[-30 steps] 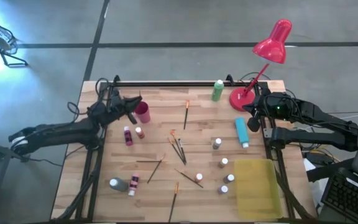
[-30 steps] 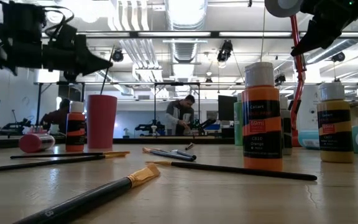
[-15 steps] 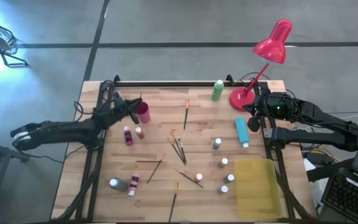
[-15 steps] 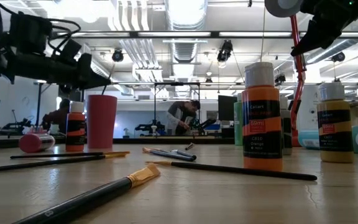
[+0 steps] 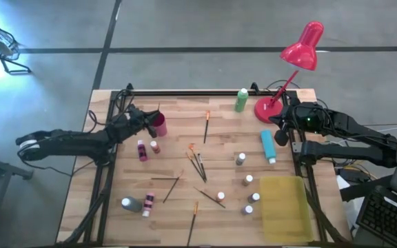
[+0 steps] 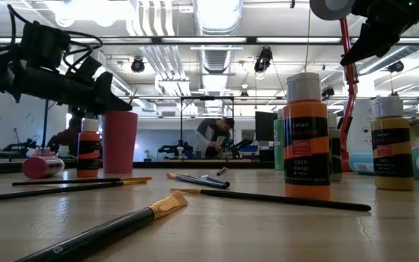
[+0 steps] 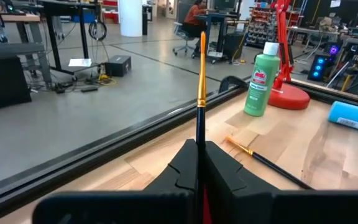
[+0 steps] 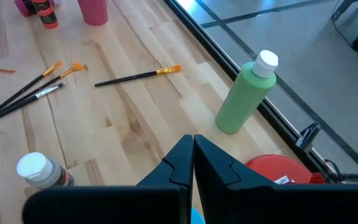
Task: Pick & Place Paint Supplies
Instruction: Put the black paint brush into the pink cup
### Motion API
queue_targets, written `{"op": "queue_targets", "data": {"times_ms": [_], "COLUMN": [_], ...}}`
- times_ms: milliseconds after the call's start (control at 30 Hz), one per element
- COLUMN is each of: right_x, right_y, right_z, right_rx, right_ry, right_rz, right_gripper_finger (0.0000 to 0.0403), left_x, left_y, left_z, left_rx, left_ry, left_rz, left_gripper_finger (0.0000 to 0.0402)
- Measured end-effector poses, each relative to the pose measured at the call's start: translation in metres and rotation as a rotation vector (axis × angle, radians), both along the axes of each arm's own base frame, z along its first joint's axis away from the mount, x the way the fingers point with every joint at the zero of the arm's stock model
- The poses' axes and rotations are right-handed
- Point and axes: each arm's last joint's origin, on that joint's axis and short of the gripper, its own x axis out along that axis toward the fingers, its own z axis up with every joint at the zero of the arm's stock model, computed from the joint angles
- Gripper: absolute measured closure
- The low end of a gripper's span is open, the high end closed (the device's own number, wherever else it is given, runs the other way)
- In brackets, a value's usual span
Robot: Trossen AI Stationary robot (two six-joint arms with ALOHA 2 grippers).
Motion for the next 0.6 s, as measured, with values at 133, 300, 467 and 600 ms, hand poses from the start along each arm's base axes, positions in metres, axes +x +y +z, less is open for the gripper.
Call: {"op": "queue_targets", "data": {"times_ms": [133,300,467,600], "right_x": [0.0000,0.0001,0.0001,0.0000], "right_y": [0.0000,0.0000,0.0000,0.0000], "right_z": [0.0000,0.0000,0.0000,0.0000], "right_rx": [0.000,0.000,0.000,0.000], "right_ry": [0.000,0.000,0.001,0.000], "right_rz": [0.000,0.000,0.000,0.000], "right_gripper_finger": [0.0394,0.0394,0.0394,0.0394], "left_x": [0.0005,0.0007,0.0008,0.0029], "left_y": [-0.0002,-0.0005,-0.0007,-0.0001], "left_z": [-0.0013,-0.0017,-0.0018,0.0016], "left_rx": [-0.007,-0.017,-0.023,-0.021], "left_ry": [0.008,0.005,0.002,-0.007], "left_rz": [-0.014,-0.027,-0.033,-0.051], "left_gripper_finger": [0.0391,0.0370,0.0323,0.0312]}}
